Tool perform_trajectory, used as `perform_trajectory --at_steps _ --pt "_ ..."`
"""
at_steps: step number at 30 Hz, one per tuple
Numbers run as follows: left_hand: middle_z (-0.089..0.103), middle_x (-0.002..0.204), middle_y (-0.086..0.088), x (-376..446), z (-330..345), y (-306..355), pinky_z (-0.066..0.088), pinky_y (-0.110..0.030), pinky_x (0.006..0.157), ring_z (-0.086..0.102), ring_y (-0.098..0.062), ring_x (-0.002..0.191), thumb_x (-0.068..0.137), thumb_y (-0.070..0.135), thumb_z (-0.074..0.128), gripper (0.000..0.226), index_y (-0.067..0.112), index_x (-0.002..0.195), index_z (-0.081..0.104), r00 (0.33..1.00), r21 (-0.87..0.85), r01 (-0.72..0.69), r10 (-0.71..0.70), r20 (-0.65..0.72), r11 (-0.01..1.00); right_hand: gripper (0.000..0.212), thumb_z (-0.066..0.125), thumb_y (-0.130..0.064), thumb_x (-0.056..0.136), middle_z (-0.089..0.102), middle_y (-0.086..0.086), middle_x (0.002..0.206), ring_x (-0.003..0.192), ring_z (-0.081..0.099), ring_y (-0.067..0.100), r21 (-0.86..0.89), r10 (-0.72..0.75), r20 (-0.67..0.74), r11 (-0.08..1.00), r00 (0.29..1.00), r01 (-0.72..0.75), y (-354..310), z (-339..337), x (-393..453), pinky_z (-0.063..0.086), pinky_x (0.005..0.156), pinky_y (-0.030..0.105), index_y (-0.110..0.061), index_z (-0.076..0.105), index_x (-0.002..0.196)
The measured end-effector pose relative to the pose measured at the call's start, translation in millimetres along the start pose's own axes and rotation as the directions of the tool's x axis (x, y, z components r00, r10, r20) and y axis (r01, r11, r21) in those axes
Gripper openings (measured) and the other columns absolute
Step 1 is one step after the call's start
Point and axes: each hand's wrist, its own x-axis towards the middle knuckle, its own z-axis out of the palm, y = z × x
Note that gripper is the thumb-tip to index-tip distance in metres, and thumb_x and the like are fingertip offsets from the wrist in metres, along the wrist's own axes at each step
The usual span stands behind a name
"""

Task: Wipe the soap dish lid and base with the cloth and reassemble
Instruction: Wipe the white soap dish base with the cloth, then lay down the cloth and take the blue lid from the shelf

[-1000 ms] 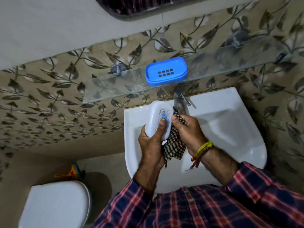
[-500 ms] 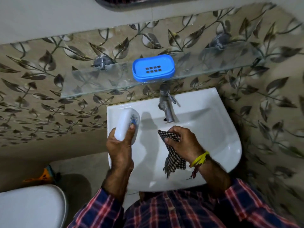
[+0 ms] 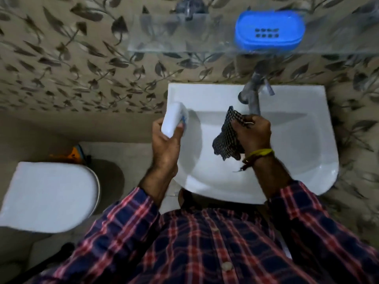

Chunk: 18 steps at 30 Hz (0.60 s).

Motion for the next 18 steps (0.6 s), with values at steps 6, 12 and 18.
perform_trajectory --at_steps 6,12,18 --pt "0.057 0.127 0.001 9 -35 11 0.061 -0.032 0.065 0.068 -0.013 0.106 0.095 0.01 0.068 0.039 0.027 0.117 0.041 0.998 -0.141 -0.024 0.032 0.053 0.99 0.01 0.073 -0.008 0.085 0.071 0.015 0.088 0.084 0.069 0.031 0.502 0.121 0.211 0.838 0.97 -0.214 -59 67 32 0.058 0.076 0.047 -0.013 0.065 0.082" --pt "0.063 0.123 -0.004 13 -45 17 0.062 -0.034 0.062 0.072 -0.023 0.103 0.095 0.011 0.068 0.032 0.022 0.118 0.048 0.999 -0.221 -0.02 0.013 -0.03 0.975 0.014 0.065 -0.008 0.092 0.068 0.025 0.103 0.097 0.064 0.03 0.429 0.154 0.164 0.878 0.974 -0.211 -63 91 66 0.055 0.088 0.043 -0.003 0.061 0.08" --pt "0.07 0.118 -0.008 12 -25 18 0.062 -0.032 0.065 0.072 -0.019 0.096 0.101 0.02 0.058 0.028 0.017 0.129 0.058 0.997 -0.145 0.029 -0.017 0.079 0.989 0.038 0.071 -0.011 0.086 0.063 0.021 0.123 0.111 0.062 0.031 0.058 0.047 0.025 0.997 0.999 -0.048 -23 67 59 0.05 0.097 0.035 0.001 0.061 0.12"
